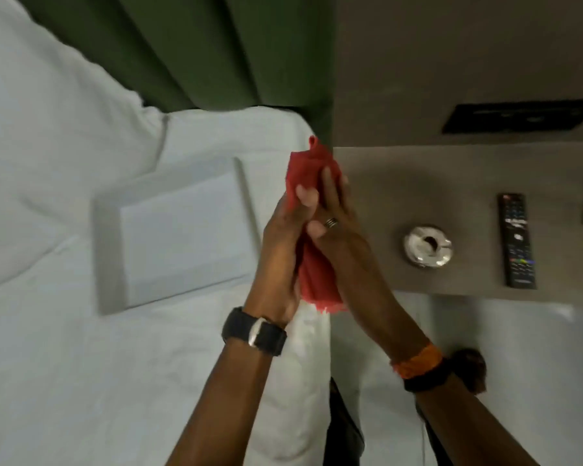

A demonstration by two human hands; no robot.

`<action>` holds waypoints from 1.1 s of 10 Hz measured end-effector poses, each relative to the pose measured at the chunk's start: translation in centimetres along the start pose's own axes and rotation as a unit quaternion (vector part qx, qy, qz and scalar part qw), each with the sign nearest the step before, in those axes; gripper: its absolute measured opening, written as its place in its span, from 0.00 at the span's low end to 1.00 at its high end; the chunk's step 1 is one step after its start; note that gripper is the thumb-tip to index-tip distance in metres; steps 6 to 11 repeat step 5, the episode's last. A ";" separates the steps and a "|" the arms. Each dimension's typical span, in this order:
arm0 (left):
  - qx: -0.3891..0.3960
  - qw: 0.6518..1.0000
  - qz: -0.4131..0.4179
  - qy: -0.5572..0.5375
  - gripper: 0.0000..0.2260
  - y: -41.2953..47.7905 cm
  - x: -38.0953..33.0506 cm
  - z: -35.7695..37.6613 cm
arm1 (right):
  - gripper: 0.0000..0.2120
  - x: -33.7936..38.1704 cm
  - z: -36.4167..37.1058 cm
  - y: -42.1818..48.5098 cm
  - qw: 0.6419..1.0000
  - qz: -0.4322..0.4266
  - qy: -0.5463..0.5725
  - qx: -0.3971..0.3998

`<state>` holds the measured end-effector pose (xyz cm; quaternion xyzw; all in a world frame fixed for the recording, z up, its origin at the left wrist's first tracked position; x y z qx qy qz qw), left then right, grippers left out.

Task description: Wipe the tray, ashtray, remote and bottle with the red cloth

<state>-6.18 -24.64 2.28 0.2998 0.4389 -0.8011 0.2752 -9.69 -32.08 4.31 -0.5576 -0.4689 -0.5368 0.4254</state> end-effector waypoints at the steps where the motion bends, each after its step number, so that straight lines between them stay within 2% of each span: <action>1: -0.058 0.998 -0.008 -0.039 0.19 -0.6 -4.2 -9.0 | 0.20 0.4 5.8 2.5 1.000 -0.006 -0.025 -0.008; 2: -0.082 0.995 -0.020 -0.061 0.19 -0.2 -5.9 -13.4 | 0.20 -0.2 8.0 4.8 0.994 -0.014 -0.110 0.011; 3: -0.134 0.991 -0.001 0.026 0.17 1.2 -6.5 -18.1 | 0.20 -2.5 11.3 8.1 0.983 -0.010 -0.171 0.060; 4: -0.220 0.958 0.008 0.184 0.20 1.7 -6.3 -20.2 | 0.17 -4.1 13.0 9.0 0.947 -0.044 -0.309 0.079; 5: -0.283 0.845 0.011 0.453 0.27 2.3 -5.6 -21.0 | 0.14 -4.9 15.0 9.2 0.833 -0.132 -0.524 0.117; 11: -0.283 0.845 0.011 0.453 0.27 2.3 -5.6 -21.0 | 0.14 -4.9 15.0 9.2 0.833 -0.132 -0.524 0.117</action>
Point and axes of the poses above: each hand's wrist, its own y-axis towards the middle knuckle, its own z-axis out of the palm, x = y × z, the point moved 6 cm from there along y, towards the middle knuckle, and after that the axes turned 8 degrees about -z, right-handed, at the moved point
